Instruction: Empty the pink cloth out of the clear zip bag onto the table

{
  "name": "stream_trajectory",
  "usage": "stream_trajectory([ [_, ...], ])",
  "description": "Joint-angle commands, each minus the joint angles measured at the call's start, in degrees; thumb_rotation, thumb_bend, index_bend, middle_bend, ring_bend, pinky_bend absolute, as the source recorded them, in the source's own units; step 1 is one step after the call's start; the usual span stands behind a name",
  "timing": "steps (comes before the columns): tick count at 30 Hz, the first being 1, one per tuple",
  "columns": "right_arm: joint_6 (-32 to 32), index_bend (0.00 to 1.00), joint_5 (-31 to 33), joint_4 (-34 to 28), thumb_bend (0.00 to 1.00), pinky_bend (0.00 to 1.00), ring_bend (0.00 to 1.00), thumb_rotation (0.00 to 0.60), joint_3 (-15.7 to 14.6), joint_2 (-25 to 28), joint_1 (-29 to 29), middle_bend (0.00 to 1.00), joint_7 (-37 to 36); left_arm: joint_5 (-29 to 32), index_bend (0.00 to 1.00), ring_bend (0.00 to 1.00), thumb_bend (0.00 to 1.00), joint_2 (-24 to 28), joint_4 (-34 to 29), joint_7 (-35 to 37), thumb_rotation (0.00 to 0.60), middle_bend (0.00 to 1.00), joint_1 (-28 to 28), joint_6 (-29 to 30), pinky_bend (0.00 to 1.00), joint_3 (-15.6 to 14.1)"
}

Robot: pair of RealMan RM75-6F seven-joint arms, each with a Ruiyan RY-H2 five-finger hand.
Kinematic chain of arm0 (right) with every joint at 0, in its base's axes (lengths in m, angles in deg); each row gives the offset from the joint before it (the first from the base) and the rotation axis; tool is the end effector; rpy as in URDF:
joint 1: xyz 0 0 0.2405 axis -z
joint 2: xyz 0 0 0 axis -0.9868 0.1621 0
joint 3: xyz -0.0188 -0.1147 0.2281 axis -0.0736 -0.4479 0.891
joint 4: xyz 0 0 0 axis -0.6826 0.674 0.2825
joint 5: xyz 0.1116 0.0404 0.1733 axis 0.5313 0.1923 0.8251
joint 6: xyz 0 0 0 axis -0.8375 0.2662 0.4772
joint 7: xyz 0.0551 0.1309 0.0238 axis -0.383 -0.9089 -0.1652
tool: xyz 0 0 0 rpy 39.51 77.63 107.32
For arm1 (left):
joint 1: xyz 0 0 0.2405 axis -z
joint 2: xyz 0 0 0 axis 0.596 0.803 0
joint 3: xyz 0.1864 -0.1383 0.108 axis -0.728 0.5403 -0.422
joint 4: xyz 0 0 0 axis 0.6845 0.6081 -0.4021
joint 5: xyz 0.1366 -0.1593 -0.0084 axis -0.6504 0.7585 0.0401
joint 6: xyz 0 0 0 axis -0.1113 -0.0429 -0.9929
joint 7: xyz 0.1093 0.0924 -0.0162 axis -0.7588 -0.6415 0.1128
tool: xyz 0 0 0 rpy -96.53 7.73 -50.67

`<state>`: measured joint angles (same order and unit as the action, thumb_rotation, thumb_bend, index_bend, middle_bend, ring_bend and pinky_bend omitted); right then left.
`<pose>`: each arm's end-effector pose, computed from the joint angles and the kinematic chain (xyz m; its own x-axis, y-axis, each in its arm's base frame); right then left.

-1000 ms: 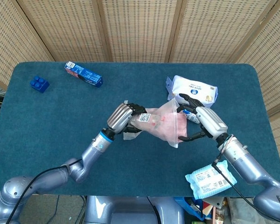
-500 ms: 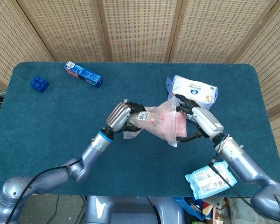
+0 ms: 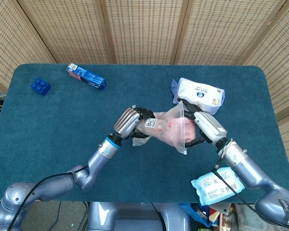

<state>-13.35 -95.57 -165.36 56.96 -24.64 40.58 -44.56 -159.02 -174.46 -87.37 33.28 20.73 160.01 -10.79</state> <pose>-0.1038 -0.3306 0.1461 -0.0633 -0.4515 0.8900 -0.9399 -0.2728 -0.2053 -0.0167 0.3735 -0.0519 -0.1625 0.2429 0.9563 0.6961 -0.6587 0.2856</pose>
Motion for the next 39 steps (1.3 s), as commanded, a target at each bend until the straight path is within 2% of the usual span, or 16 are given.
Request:
stream_trajectory([
  [1, 0.24, 0.45, -0.36, 0.28, 0.18, 0.0, 0.0, 0.6, -0.05, -0.53, 0.05, 0.0, -0.36, 0.65, 0.66, 0.53, 0.49, 0.32, -0.89, -0.62, 0.6, 0.58, 0.05, -0.5, 0.55, 0.47],
  [6, 1.17, 0.57, -0.99, 0.64, 0.57, 0.0, 0.0, 0.6, -0.01, -1.62, 0.09, 0.0, -0.37, 1.09, 0.66, 0.53, 0.49, 0.67, -2.11, -2.02, 0.6, 0.58, 0.13, -1.08, 0.55, 0.69],
  [9, 1.1, 0.63, -1.16, 0.41, 0.72, 0.0, 0.0, 0.6, -0.12, -1.72, 0.03, 0.0, -0.23, 1.55, 0.66, 0.53, 0.49, 0.87, -2.87, -2.54, 0.6, 0.58, 0.09, -1.72, 0.55, 0.74],
  [12, 1.33, 0.67, -1.52, 0.16, 0.84, 0.0, 0.0, 0.6, -0.24, -1.74, 0.07, 0.0, 0.16, 1.72, 0.66, 0.53, 0.49, 1.22, -3.73, -3.21, 0.6, 0.58, 0.03, -2.08, 0.55, 0.71],
  [16, 1.94, 0.69, -1.95, -0.59, 0.86, 0.0, 0.0, 0.6, -0.38, -1.68, 0.32, 0.0, 0.6, 1.73, 0.65, 0.51, 0.49, 1.84, -4.84, -4.17, 0.6, 0.54, -0.21, -2.06, 0.54, 0.65],
  [18, 2.38, 0.69, -2.16, -1.1, 0.86, 0.0, 0.0, 0.6, -0.35, -1.61, 0.51, 0.0, 0.64, 1.62, 0.57, 0.42, 0.49, 2.57, -6.0, -4.08, 0.6, 0.43, -0.47, -2.27, 0.48, 0.37],
  [19, 2.5, 0.69, -2.25, -1.25, 0.86, 0.0, 0.0, 0.6, -0.35, -1.56, 0.57, 0.0, 0.68, 1.49, 0.46, 0.32, 0.48, 2.89, -6.36, -4.14, 0.6, 0.34, -0.56, -2.38, 0.39, 0.17],
  [21, 2.92, 0.69, -2.75, -1.79, 0.86, 0.0, 0.0, 0.6, -0.35, -1.45, 0.71, 0.0, 0.86, 1.0, 0.2, 0.12, 0.38, 4.19, -7.58, -4.68, 0.6, 0.15, -0.83, -3.44, 0.2, -1.02],
  [23, 3.38, 0.69, -3.27, -2.28, 0.86, 0.0, 0.0, 0.6, -0.4, -1.34, 0.9, 0.0, 1.12, 0.86, 0.04, 0.02, 0.29, 6.11, -9.61, -5.64, 0.6, 0.03, -1.19, -4.84, 0.08, -2.08],
  [24, 3.58, 0.69, -3.62, -2.61, 0.86, 0.0, 0.0, 0.6, -0.45, -1.28, 0.96, 0.0, 1.33, 1.02, 0.0, 0.0, 0.26, 7.68, -11.39, -6.61, 0.6, 0.0, -1.51, -5.95, 0.04, -2.74],
  [27, 3.91, 0.69, -4.07, -3.14, 0.86, 0.0, 0.0, 0.6, -0.51, -1.35, 0.89, 0.0, 2.01, 1.29, 0.0, 0.0, 0.22, 11.43, -15.42, -9.41, 0.6, 0.0, -2.58, -7.43, 0.0, -4.09],
  [32, 3.77, 0.69, -4.06, -4.06, 0.86, 0.0, 0.0, 0.6, -0.82, -1.93, 0.3, 0.0, 3.86, 0.69, 0.0, 0.0, 0.19, 16.59, -20.14, -13.3, 0.6, 0.0, -5.08, -7.29, 0.0, -6.64],
  [38, 2.48, 0.69, -2.2, -4.38, 0.86, 0.0, 0.0, 0.6, -1.52, -3.89, -1.6, 0.0, 7.99, -0.21, 0.0, 0.0, 0.19, 22.28, -23.17, -15.29, 0.6, 0.0, -8.59, -6.3, 0.0, -9.81],
  [39, 1.34, 0.69, -1.58, -4.39, 0.86, 0.0, 0.0, 0.6, -1.74, -5.2, -2.85, 0.0, 9.37, -0.63, 0.0, 0.0, 0.19, 24.37, -21.97, -16.07, 0.6, 0.0, -10.43, -5.27, 0.0, -11.44],
])
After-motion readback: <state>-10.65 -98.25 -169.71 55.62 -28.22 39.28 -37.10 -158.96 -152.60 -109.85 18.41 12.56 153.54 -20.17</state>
